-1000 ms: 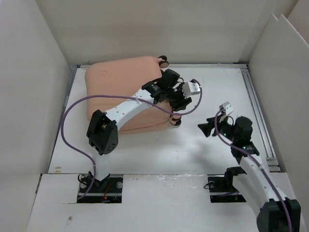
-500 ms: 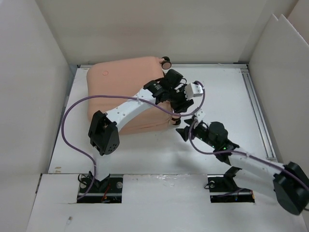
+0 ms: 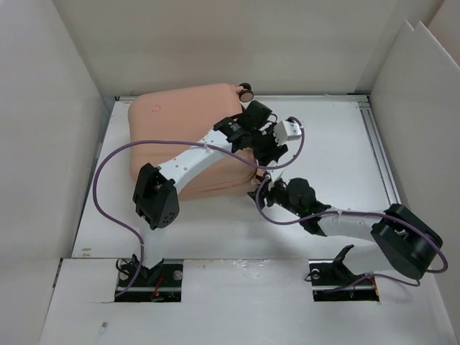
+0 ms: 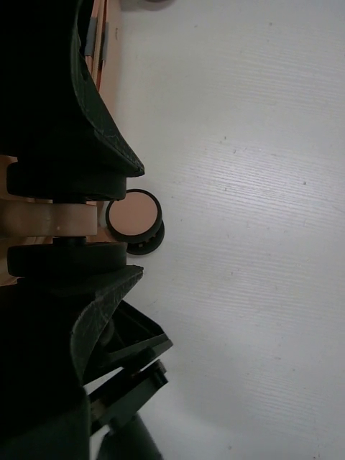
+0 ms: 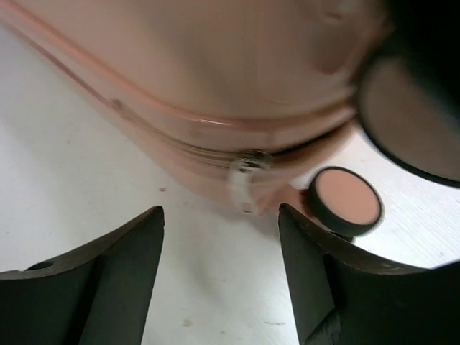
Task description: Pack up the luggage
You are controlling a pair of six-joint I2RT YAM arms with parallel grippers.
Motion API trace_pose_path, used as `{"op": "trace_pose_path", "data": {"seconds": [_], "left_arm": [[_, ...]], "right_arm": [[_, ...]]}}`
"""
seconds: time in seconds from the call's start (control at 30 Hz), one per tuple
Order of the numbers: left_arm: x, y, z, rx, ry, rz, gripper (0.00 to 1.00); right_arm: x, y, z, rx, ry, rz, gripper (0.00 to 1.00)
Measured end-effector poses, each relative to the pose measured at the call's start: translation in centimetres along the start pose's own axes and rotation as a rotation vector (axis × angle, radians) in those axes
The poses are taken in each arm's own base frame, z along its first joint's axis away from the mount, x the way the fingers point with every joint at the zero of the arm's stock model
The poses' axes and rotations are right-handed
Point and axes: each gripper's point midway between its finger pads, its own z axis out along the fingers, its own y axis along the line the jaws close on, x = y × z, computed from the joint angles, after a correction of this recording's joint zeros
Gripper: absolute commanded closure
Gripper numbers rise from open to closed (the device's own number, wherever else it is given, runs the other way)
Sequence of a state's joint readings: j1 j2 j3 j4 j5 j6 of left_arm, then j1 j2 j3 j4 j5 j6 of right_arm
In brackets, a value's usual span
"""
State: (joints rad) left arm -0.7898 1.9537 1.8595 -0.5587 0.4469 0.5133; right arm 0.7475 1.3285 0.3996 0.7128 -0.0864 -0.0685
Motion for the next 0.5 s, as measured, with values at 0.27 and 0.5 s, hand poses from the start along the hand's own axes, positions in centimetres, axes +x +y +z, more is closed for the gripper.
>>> {"op": "trace_pose_path", "data": {"seconds": [0.27,0.5], "left_arm": [[0.1,-0.1,0.0,0.002,0.006,-0.006,1.0],[0.1,-0.1,0.0,0.002,0.005,-0.011,1.0]], "right_arm": [[-1.1,1.8,0.6,0.065,-0.039,-0.039,0.39],[-1.2,-0.1,1.3,0.147,-0.031,-0.046,0.72]]}}
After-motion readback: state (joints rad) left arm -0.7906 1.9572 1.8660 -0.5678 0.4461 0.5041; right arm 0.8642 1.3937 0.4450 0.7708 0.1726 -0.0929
